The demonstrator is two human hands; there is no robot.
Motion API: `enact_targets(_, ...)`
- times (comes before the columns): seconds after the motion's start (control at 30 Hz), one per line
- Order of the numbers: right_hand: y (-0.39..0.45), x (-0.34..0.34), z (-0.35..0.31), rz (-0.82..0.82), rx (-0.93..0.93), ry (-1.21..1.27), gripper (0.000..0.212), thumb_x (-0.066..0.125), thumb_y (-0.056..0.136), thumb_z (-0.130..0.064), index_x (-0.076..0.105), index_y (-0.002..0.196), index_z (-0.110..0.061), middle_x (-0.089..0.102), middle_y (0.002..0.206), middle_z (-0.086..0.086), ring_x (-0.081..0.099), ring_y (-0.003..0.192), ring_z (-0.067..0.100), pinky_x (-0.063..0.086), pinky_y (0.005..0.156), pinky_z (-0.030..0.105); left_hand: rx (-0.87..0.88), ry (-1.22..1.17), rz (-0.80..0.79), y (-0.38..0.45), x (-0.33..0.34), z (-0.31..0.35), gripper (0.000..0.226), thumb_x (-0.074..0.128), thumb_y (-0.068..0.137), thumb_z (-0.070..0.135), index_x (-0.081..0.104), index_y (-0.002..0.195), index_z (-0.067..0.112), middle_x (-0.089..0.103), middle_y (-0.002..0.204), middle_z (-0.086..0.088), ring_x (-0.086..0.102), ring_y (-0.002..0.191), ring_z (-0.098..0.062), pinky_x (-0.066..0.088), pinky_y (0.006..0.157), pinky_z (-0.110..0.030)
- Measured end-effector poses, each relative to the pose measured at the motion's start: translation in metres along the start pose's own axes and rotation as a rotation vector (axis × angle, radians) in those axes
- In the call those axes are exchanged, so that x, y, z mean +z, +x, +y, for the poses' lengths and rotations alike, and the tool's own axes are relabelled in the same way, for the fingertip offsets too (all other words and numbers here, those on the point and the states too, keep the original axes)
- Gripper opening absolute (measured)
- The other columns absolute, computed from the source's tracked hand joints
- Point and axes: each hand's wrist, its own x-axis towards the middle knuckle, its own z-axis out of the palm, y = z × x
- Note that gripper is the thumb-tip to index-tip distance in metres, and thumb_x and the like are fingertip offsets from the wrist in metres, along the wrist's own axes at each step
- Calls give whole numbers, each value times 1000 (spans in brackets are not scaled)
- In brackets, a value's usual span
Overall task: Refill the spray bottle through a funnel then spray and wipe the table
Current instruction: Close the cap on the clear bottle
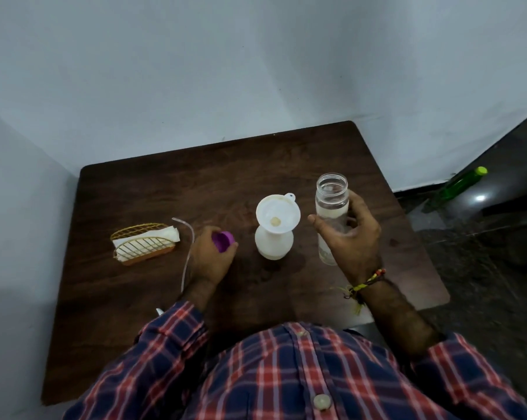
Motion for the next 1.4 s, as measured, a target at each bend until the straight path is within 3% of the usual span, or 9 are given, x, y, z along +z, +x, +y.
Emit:
enact_targets(0.17,4,2,-4,11,-23,0,62,87,70,-33,62,123,-14,70,114,-4,68,101,8,58,88,39,152,-532,236,-3,-47,62,40,67,90,30,56,128,24,58,128,-3,59,111,-13,52,85,-21)
enact_targets(0.33,16,10,-20,-18,-93,-13,62,88,71,-33,62,124,-13,69,116,0,68,103,12,58,85,37,328,-863,154,-11,-77,148,26,70,90,19,63,114,10,67,104,-3,64,94,-9,53,83,-24)
enact_targets(0.5,27,8,-35,-26,-142,-19,65,87,70,-38,61,126,-14,69,115,-1,67,101,12,57,84,35,317,-1080,94,-26,-76,198,32,78,79,3,60,106,5,67,101,-8,66,91,-11,52,80,-21)
enact_targets(0.6,30,-3,-36,-18,-190,-59,66,84,72,-44,61,126,-12,69,114,1,66,101,14,57,83,36,309,-1171,13,-34,-77,211,37,74,80,-2,57,113,3,65,102,-7,68,92,-10,55,83,-26)
enact_targets(0.73,31,-17,-41,-18,-263,-172,67,79,76,-49,59,129,-13,64,112,3,63,95,14,57,77,38,300,-1192,-90,-38,-79,221,42,73,82,7,60,121,-2,67,114,-18,66,109,-33,52,98,-45)
enact_targets(0.9,39,-27,-48,-26,-346,-291,66,75,77,-49,60,131,-15,62,108,4,61,92,17,57,71,39,337,-1042,-114,-48,-75,229,39,75,79,4,64,115,-3,71,108,-9,71,94,-13,55,79,-24)
enact_targets(1.03,40,-32,-50,46,-392,-339,62,73,79,-46,62,131,-15,62,105,7,64,90,22,57,68,41,317,-972,25,-50,-74,235,34,85,69,18,71,98,5,74,91,-4,70,80,-13,55,70,-22)
enact_targets(1.23,39,-31,-57,29,-341,-306,61,74,79,-43,60,133,-18,62,107,3,64,92,21,56,70,42,308,-980,218,-60,-63,245,31,89,65,14,69,86,3,71,81,-10,68,72,-17,56,65,-25)
enact_targets(1.4,49,-39,-61,-162,-269,-44,69,81,75,-45,58,134,-16,65,112,-4,63,99,9,57,80,34,359,-1080,18,-53,-73,241,26,82,70,8,68,91,5,74,89,-5,71,84,-16,56,72,-24)
